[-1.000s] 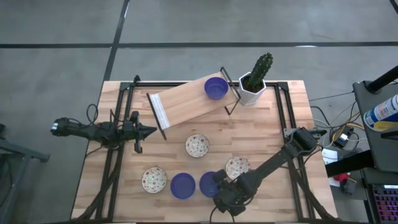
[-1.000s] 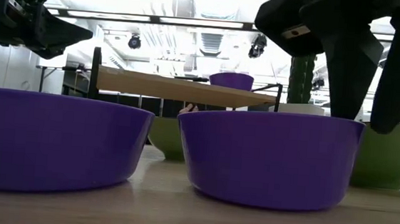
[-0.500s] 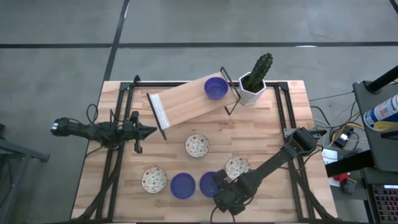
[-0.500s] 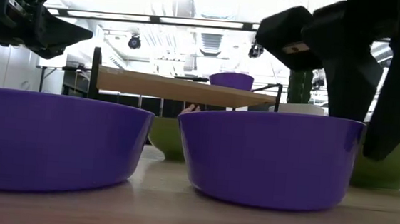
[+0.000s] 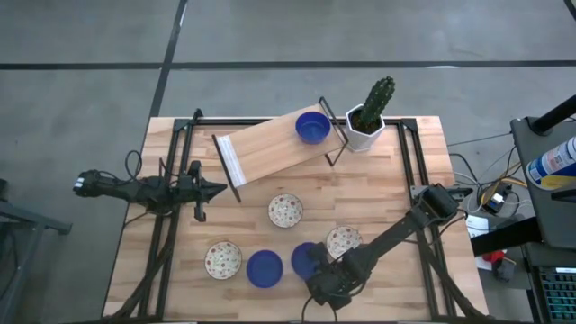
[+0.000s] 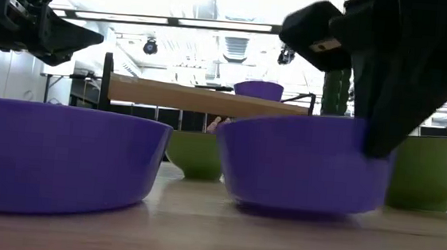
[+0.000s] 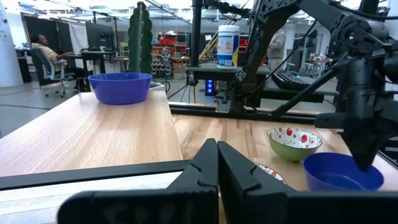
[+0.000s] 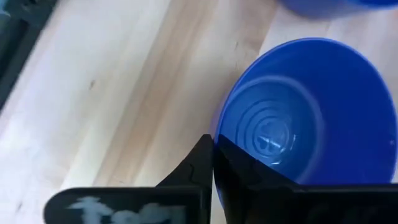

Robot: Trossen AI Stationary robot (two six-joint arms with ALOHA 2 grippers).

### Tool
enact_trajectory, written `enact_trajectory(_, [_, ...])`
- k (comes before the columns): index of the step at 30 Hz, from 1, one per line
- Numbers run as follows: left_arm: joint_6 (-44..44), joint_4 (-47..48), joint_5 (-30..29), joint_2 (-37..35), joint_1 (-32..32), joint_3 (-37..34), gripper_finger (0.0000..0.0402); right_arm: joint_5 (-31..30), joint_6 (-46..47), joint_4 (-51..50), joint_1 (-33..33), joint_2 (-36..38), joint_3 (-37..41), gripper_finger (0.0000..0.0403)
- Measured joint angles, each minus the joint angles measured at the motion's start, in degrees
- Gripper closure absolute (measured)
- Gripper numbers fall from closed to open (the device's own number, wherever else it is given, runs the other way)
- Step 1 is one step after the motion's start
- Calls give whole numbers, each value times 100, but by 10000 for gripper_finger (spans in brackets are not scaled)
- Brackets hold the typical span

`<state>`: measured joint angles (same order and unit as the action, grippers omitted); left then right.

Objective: Pick & Place Mini bowls
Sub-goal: Stack the right blue bowl on top of the blue bowl on the shelf

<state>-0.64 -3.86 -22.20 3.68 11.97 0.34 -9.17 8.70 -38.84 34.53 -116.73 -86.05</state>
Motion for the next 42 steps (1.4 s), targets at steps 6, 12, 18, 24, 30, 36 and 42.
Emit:
enact_trajectory(6, [0, 0, 2, 0, 1, 0, 402, -62, -108, -465, -62, 2, -689, 394])
enact_trajectory(12, [0, 0, 1, 0, 1, 1, 402, -419, -294, -1607, -196, 2, -1612, 394])
enact_trajectory(18, [0, 0, 0, 0, 1, 0, 402, -940, -764, -2904, -507, 5, -2422, 394])
enact_trajectory(24, [0, 0, 2, 0, 1, 0, 402, -1182, -1239, -3822, -1125, 108, -3184, 394])
enact_trajectory(30, [0, 1, 1, 0, 1, 0, 402, -1188, -1694, -3953, -1903, 567, -3570, 394])
enact_trajectory(36, [0, 0, 1, -2, 1, 0, 402, -1209, -1789, -3999, -2898, 1045, -3636, 394])
enact_trajectory(42, [0, 0, 0, -1, 1, 0, 402, -1174, -2362, -3861, -3829, 1087, -3638, 394])
